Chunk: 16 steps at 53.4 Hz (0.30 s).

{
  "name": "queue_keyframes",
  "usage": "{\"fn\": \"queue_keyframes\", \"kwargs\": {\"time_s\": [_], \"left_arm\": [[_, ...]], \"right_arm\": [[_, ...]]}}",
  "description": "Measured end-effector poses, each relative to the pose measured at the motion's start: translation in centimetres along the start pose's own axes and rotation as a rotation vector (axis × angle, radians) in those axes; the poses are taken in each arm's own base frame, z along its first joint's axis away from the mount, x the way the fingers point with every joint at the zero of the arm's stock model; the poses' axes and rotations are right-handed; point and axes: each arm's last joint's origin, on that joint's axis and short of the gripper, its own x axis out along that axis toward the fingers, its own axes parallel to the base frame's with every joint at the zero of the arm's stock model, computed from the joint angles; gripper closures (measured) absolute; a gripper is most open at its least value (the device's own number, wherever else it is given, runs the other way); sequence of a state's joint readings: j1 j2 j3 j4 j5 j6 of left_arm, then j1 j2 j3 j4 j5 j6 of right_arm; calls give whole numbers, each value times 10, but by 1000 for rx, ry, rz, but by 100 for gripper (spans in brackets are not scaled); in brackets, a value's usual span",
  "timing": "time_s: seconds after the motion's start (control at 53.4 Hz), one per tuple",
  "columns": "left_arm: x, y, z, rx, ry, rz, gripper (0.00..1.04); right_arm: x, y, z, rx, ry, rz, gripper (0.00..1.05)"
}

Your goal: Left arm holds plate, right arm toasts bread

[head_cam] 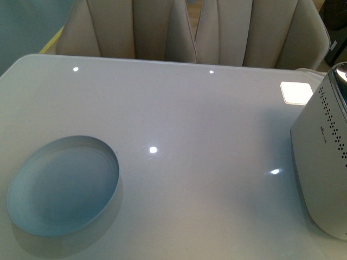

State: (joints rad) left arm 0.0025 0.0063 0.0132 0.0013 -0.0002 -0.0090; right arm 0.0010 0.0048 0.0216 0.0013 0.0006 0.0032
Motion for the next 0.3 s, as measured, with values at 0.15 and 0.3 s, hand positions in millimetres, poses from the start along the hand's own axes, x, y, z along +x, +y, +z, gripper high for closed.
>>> {"fn": "queue_keyframes", "kwargs": {"time_s": [0.15,0.3], "left_arm": [[0,0,0,1,0,0,7],[0,0,0,1,0,0,7]], "right_arm": [[0,0,0,0,0,0,9],[0,0,0,0,0,0,9]]}}
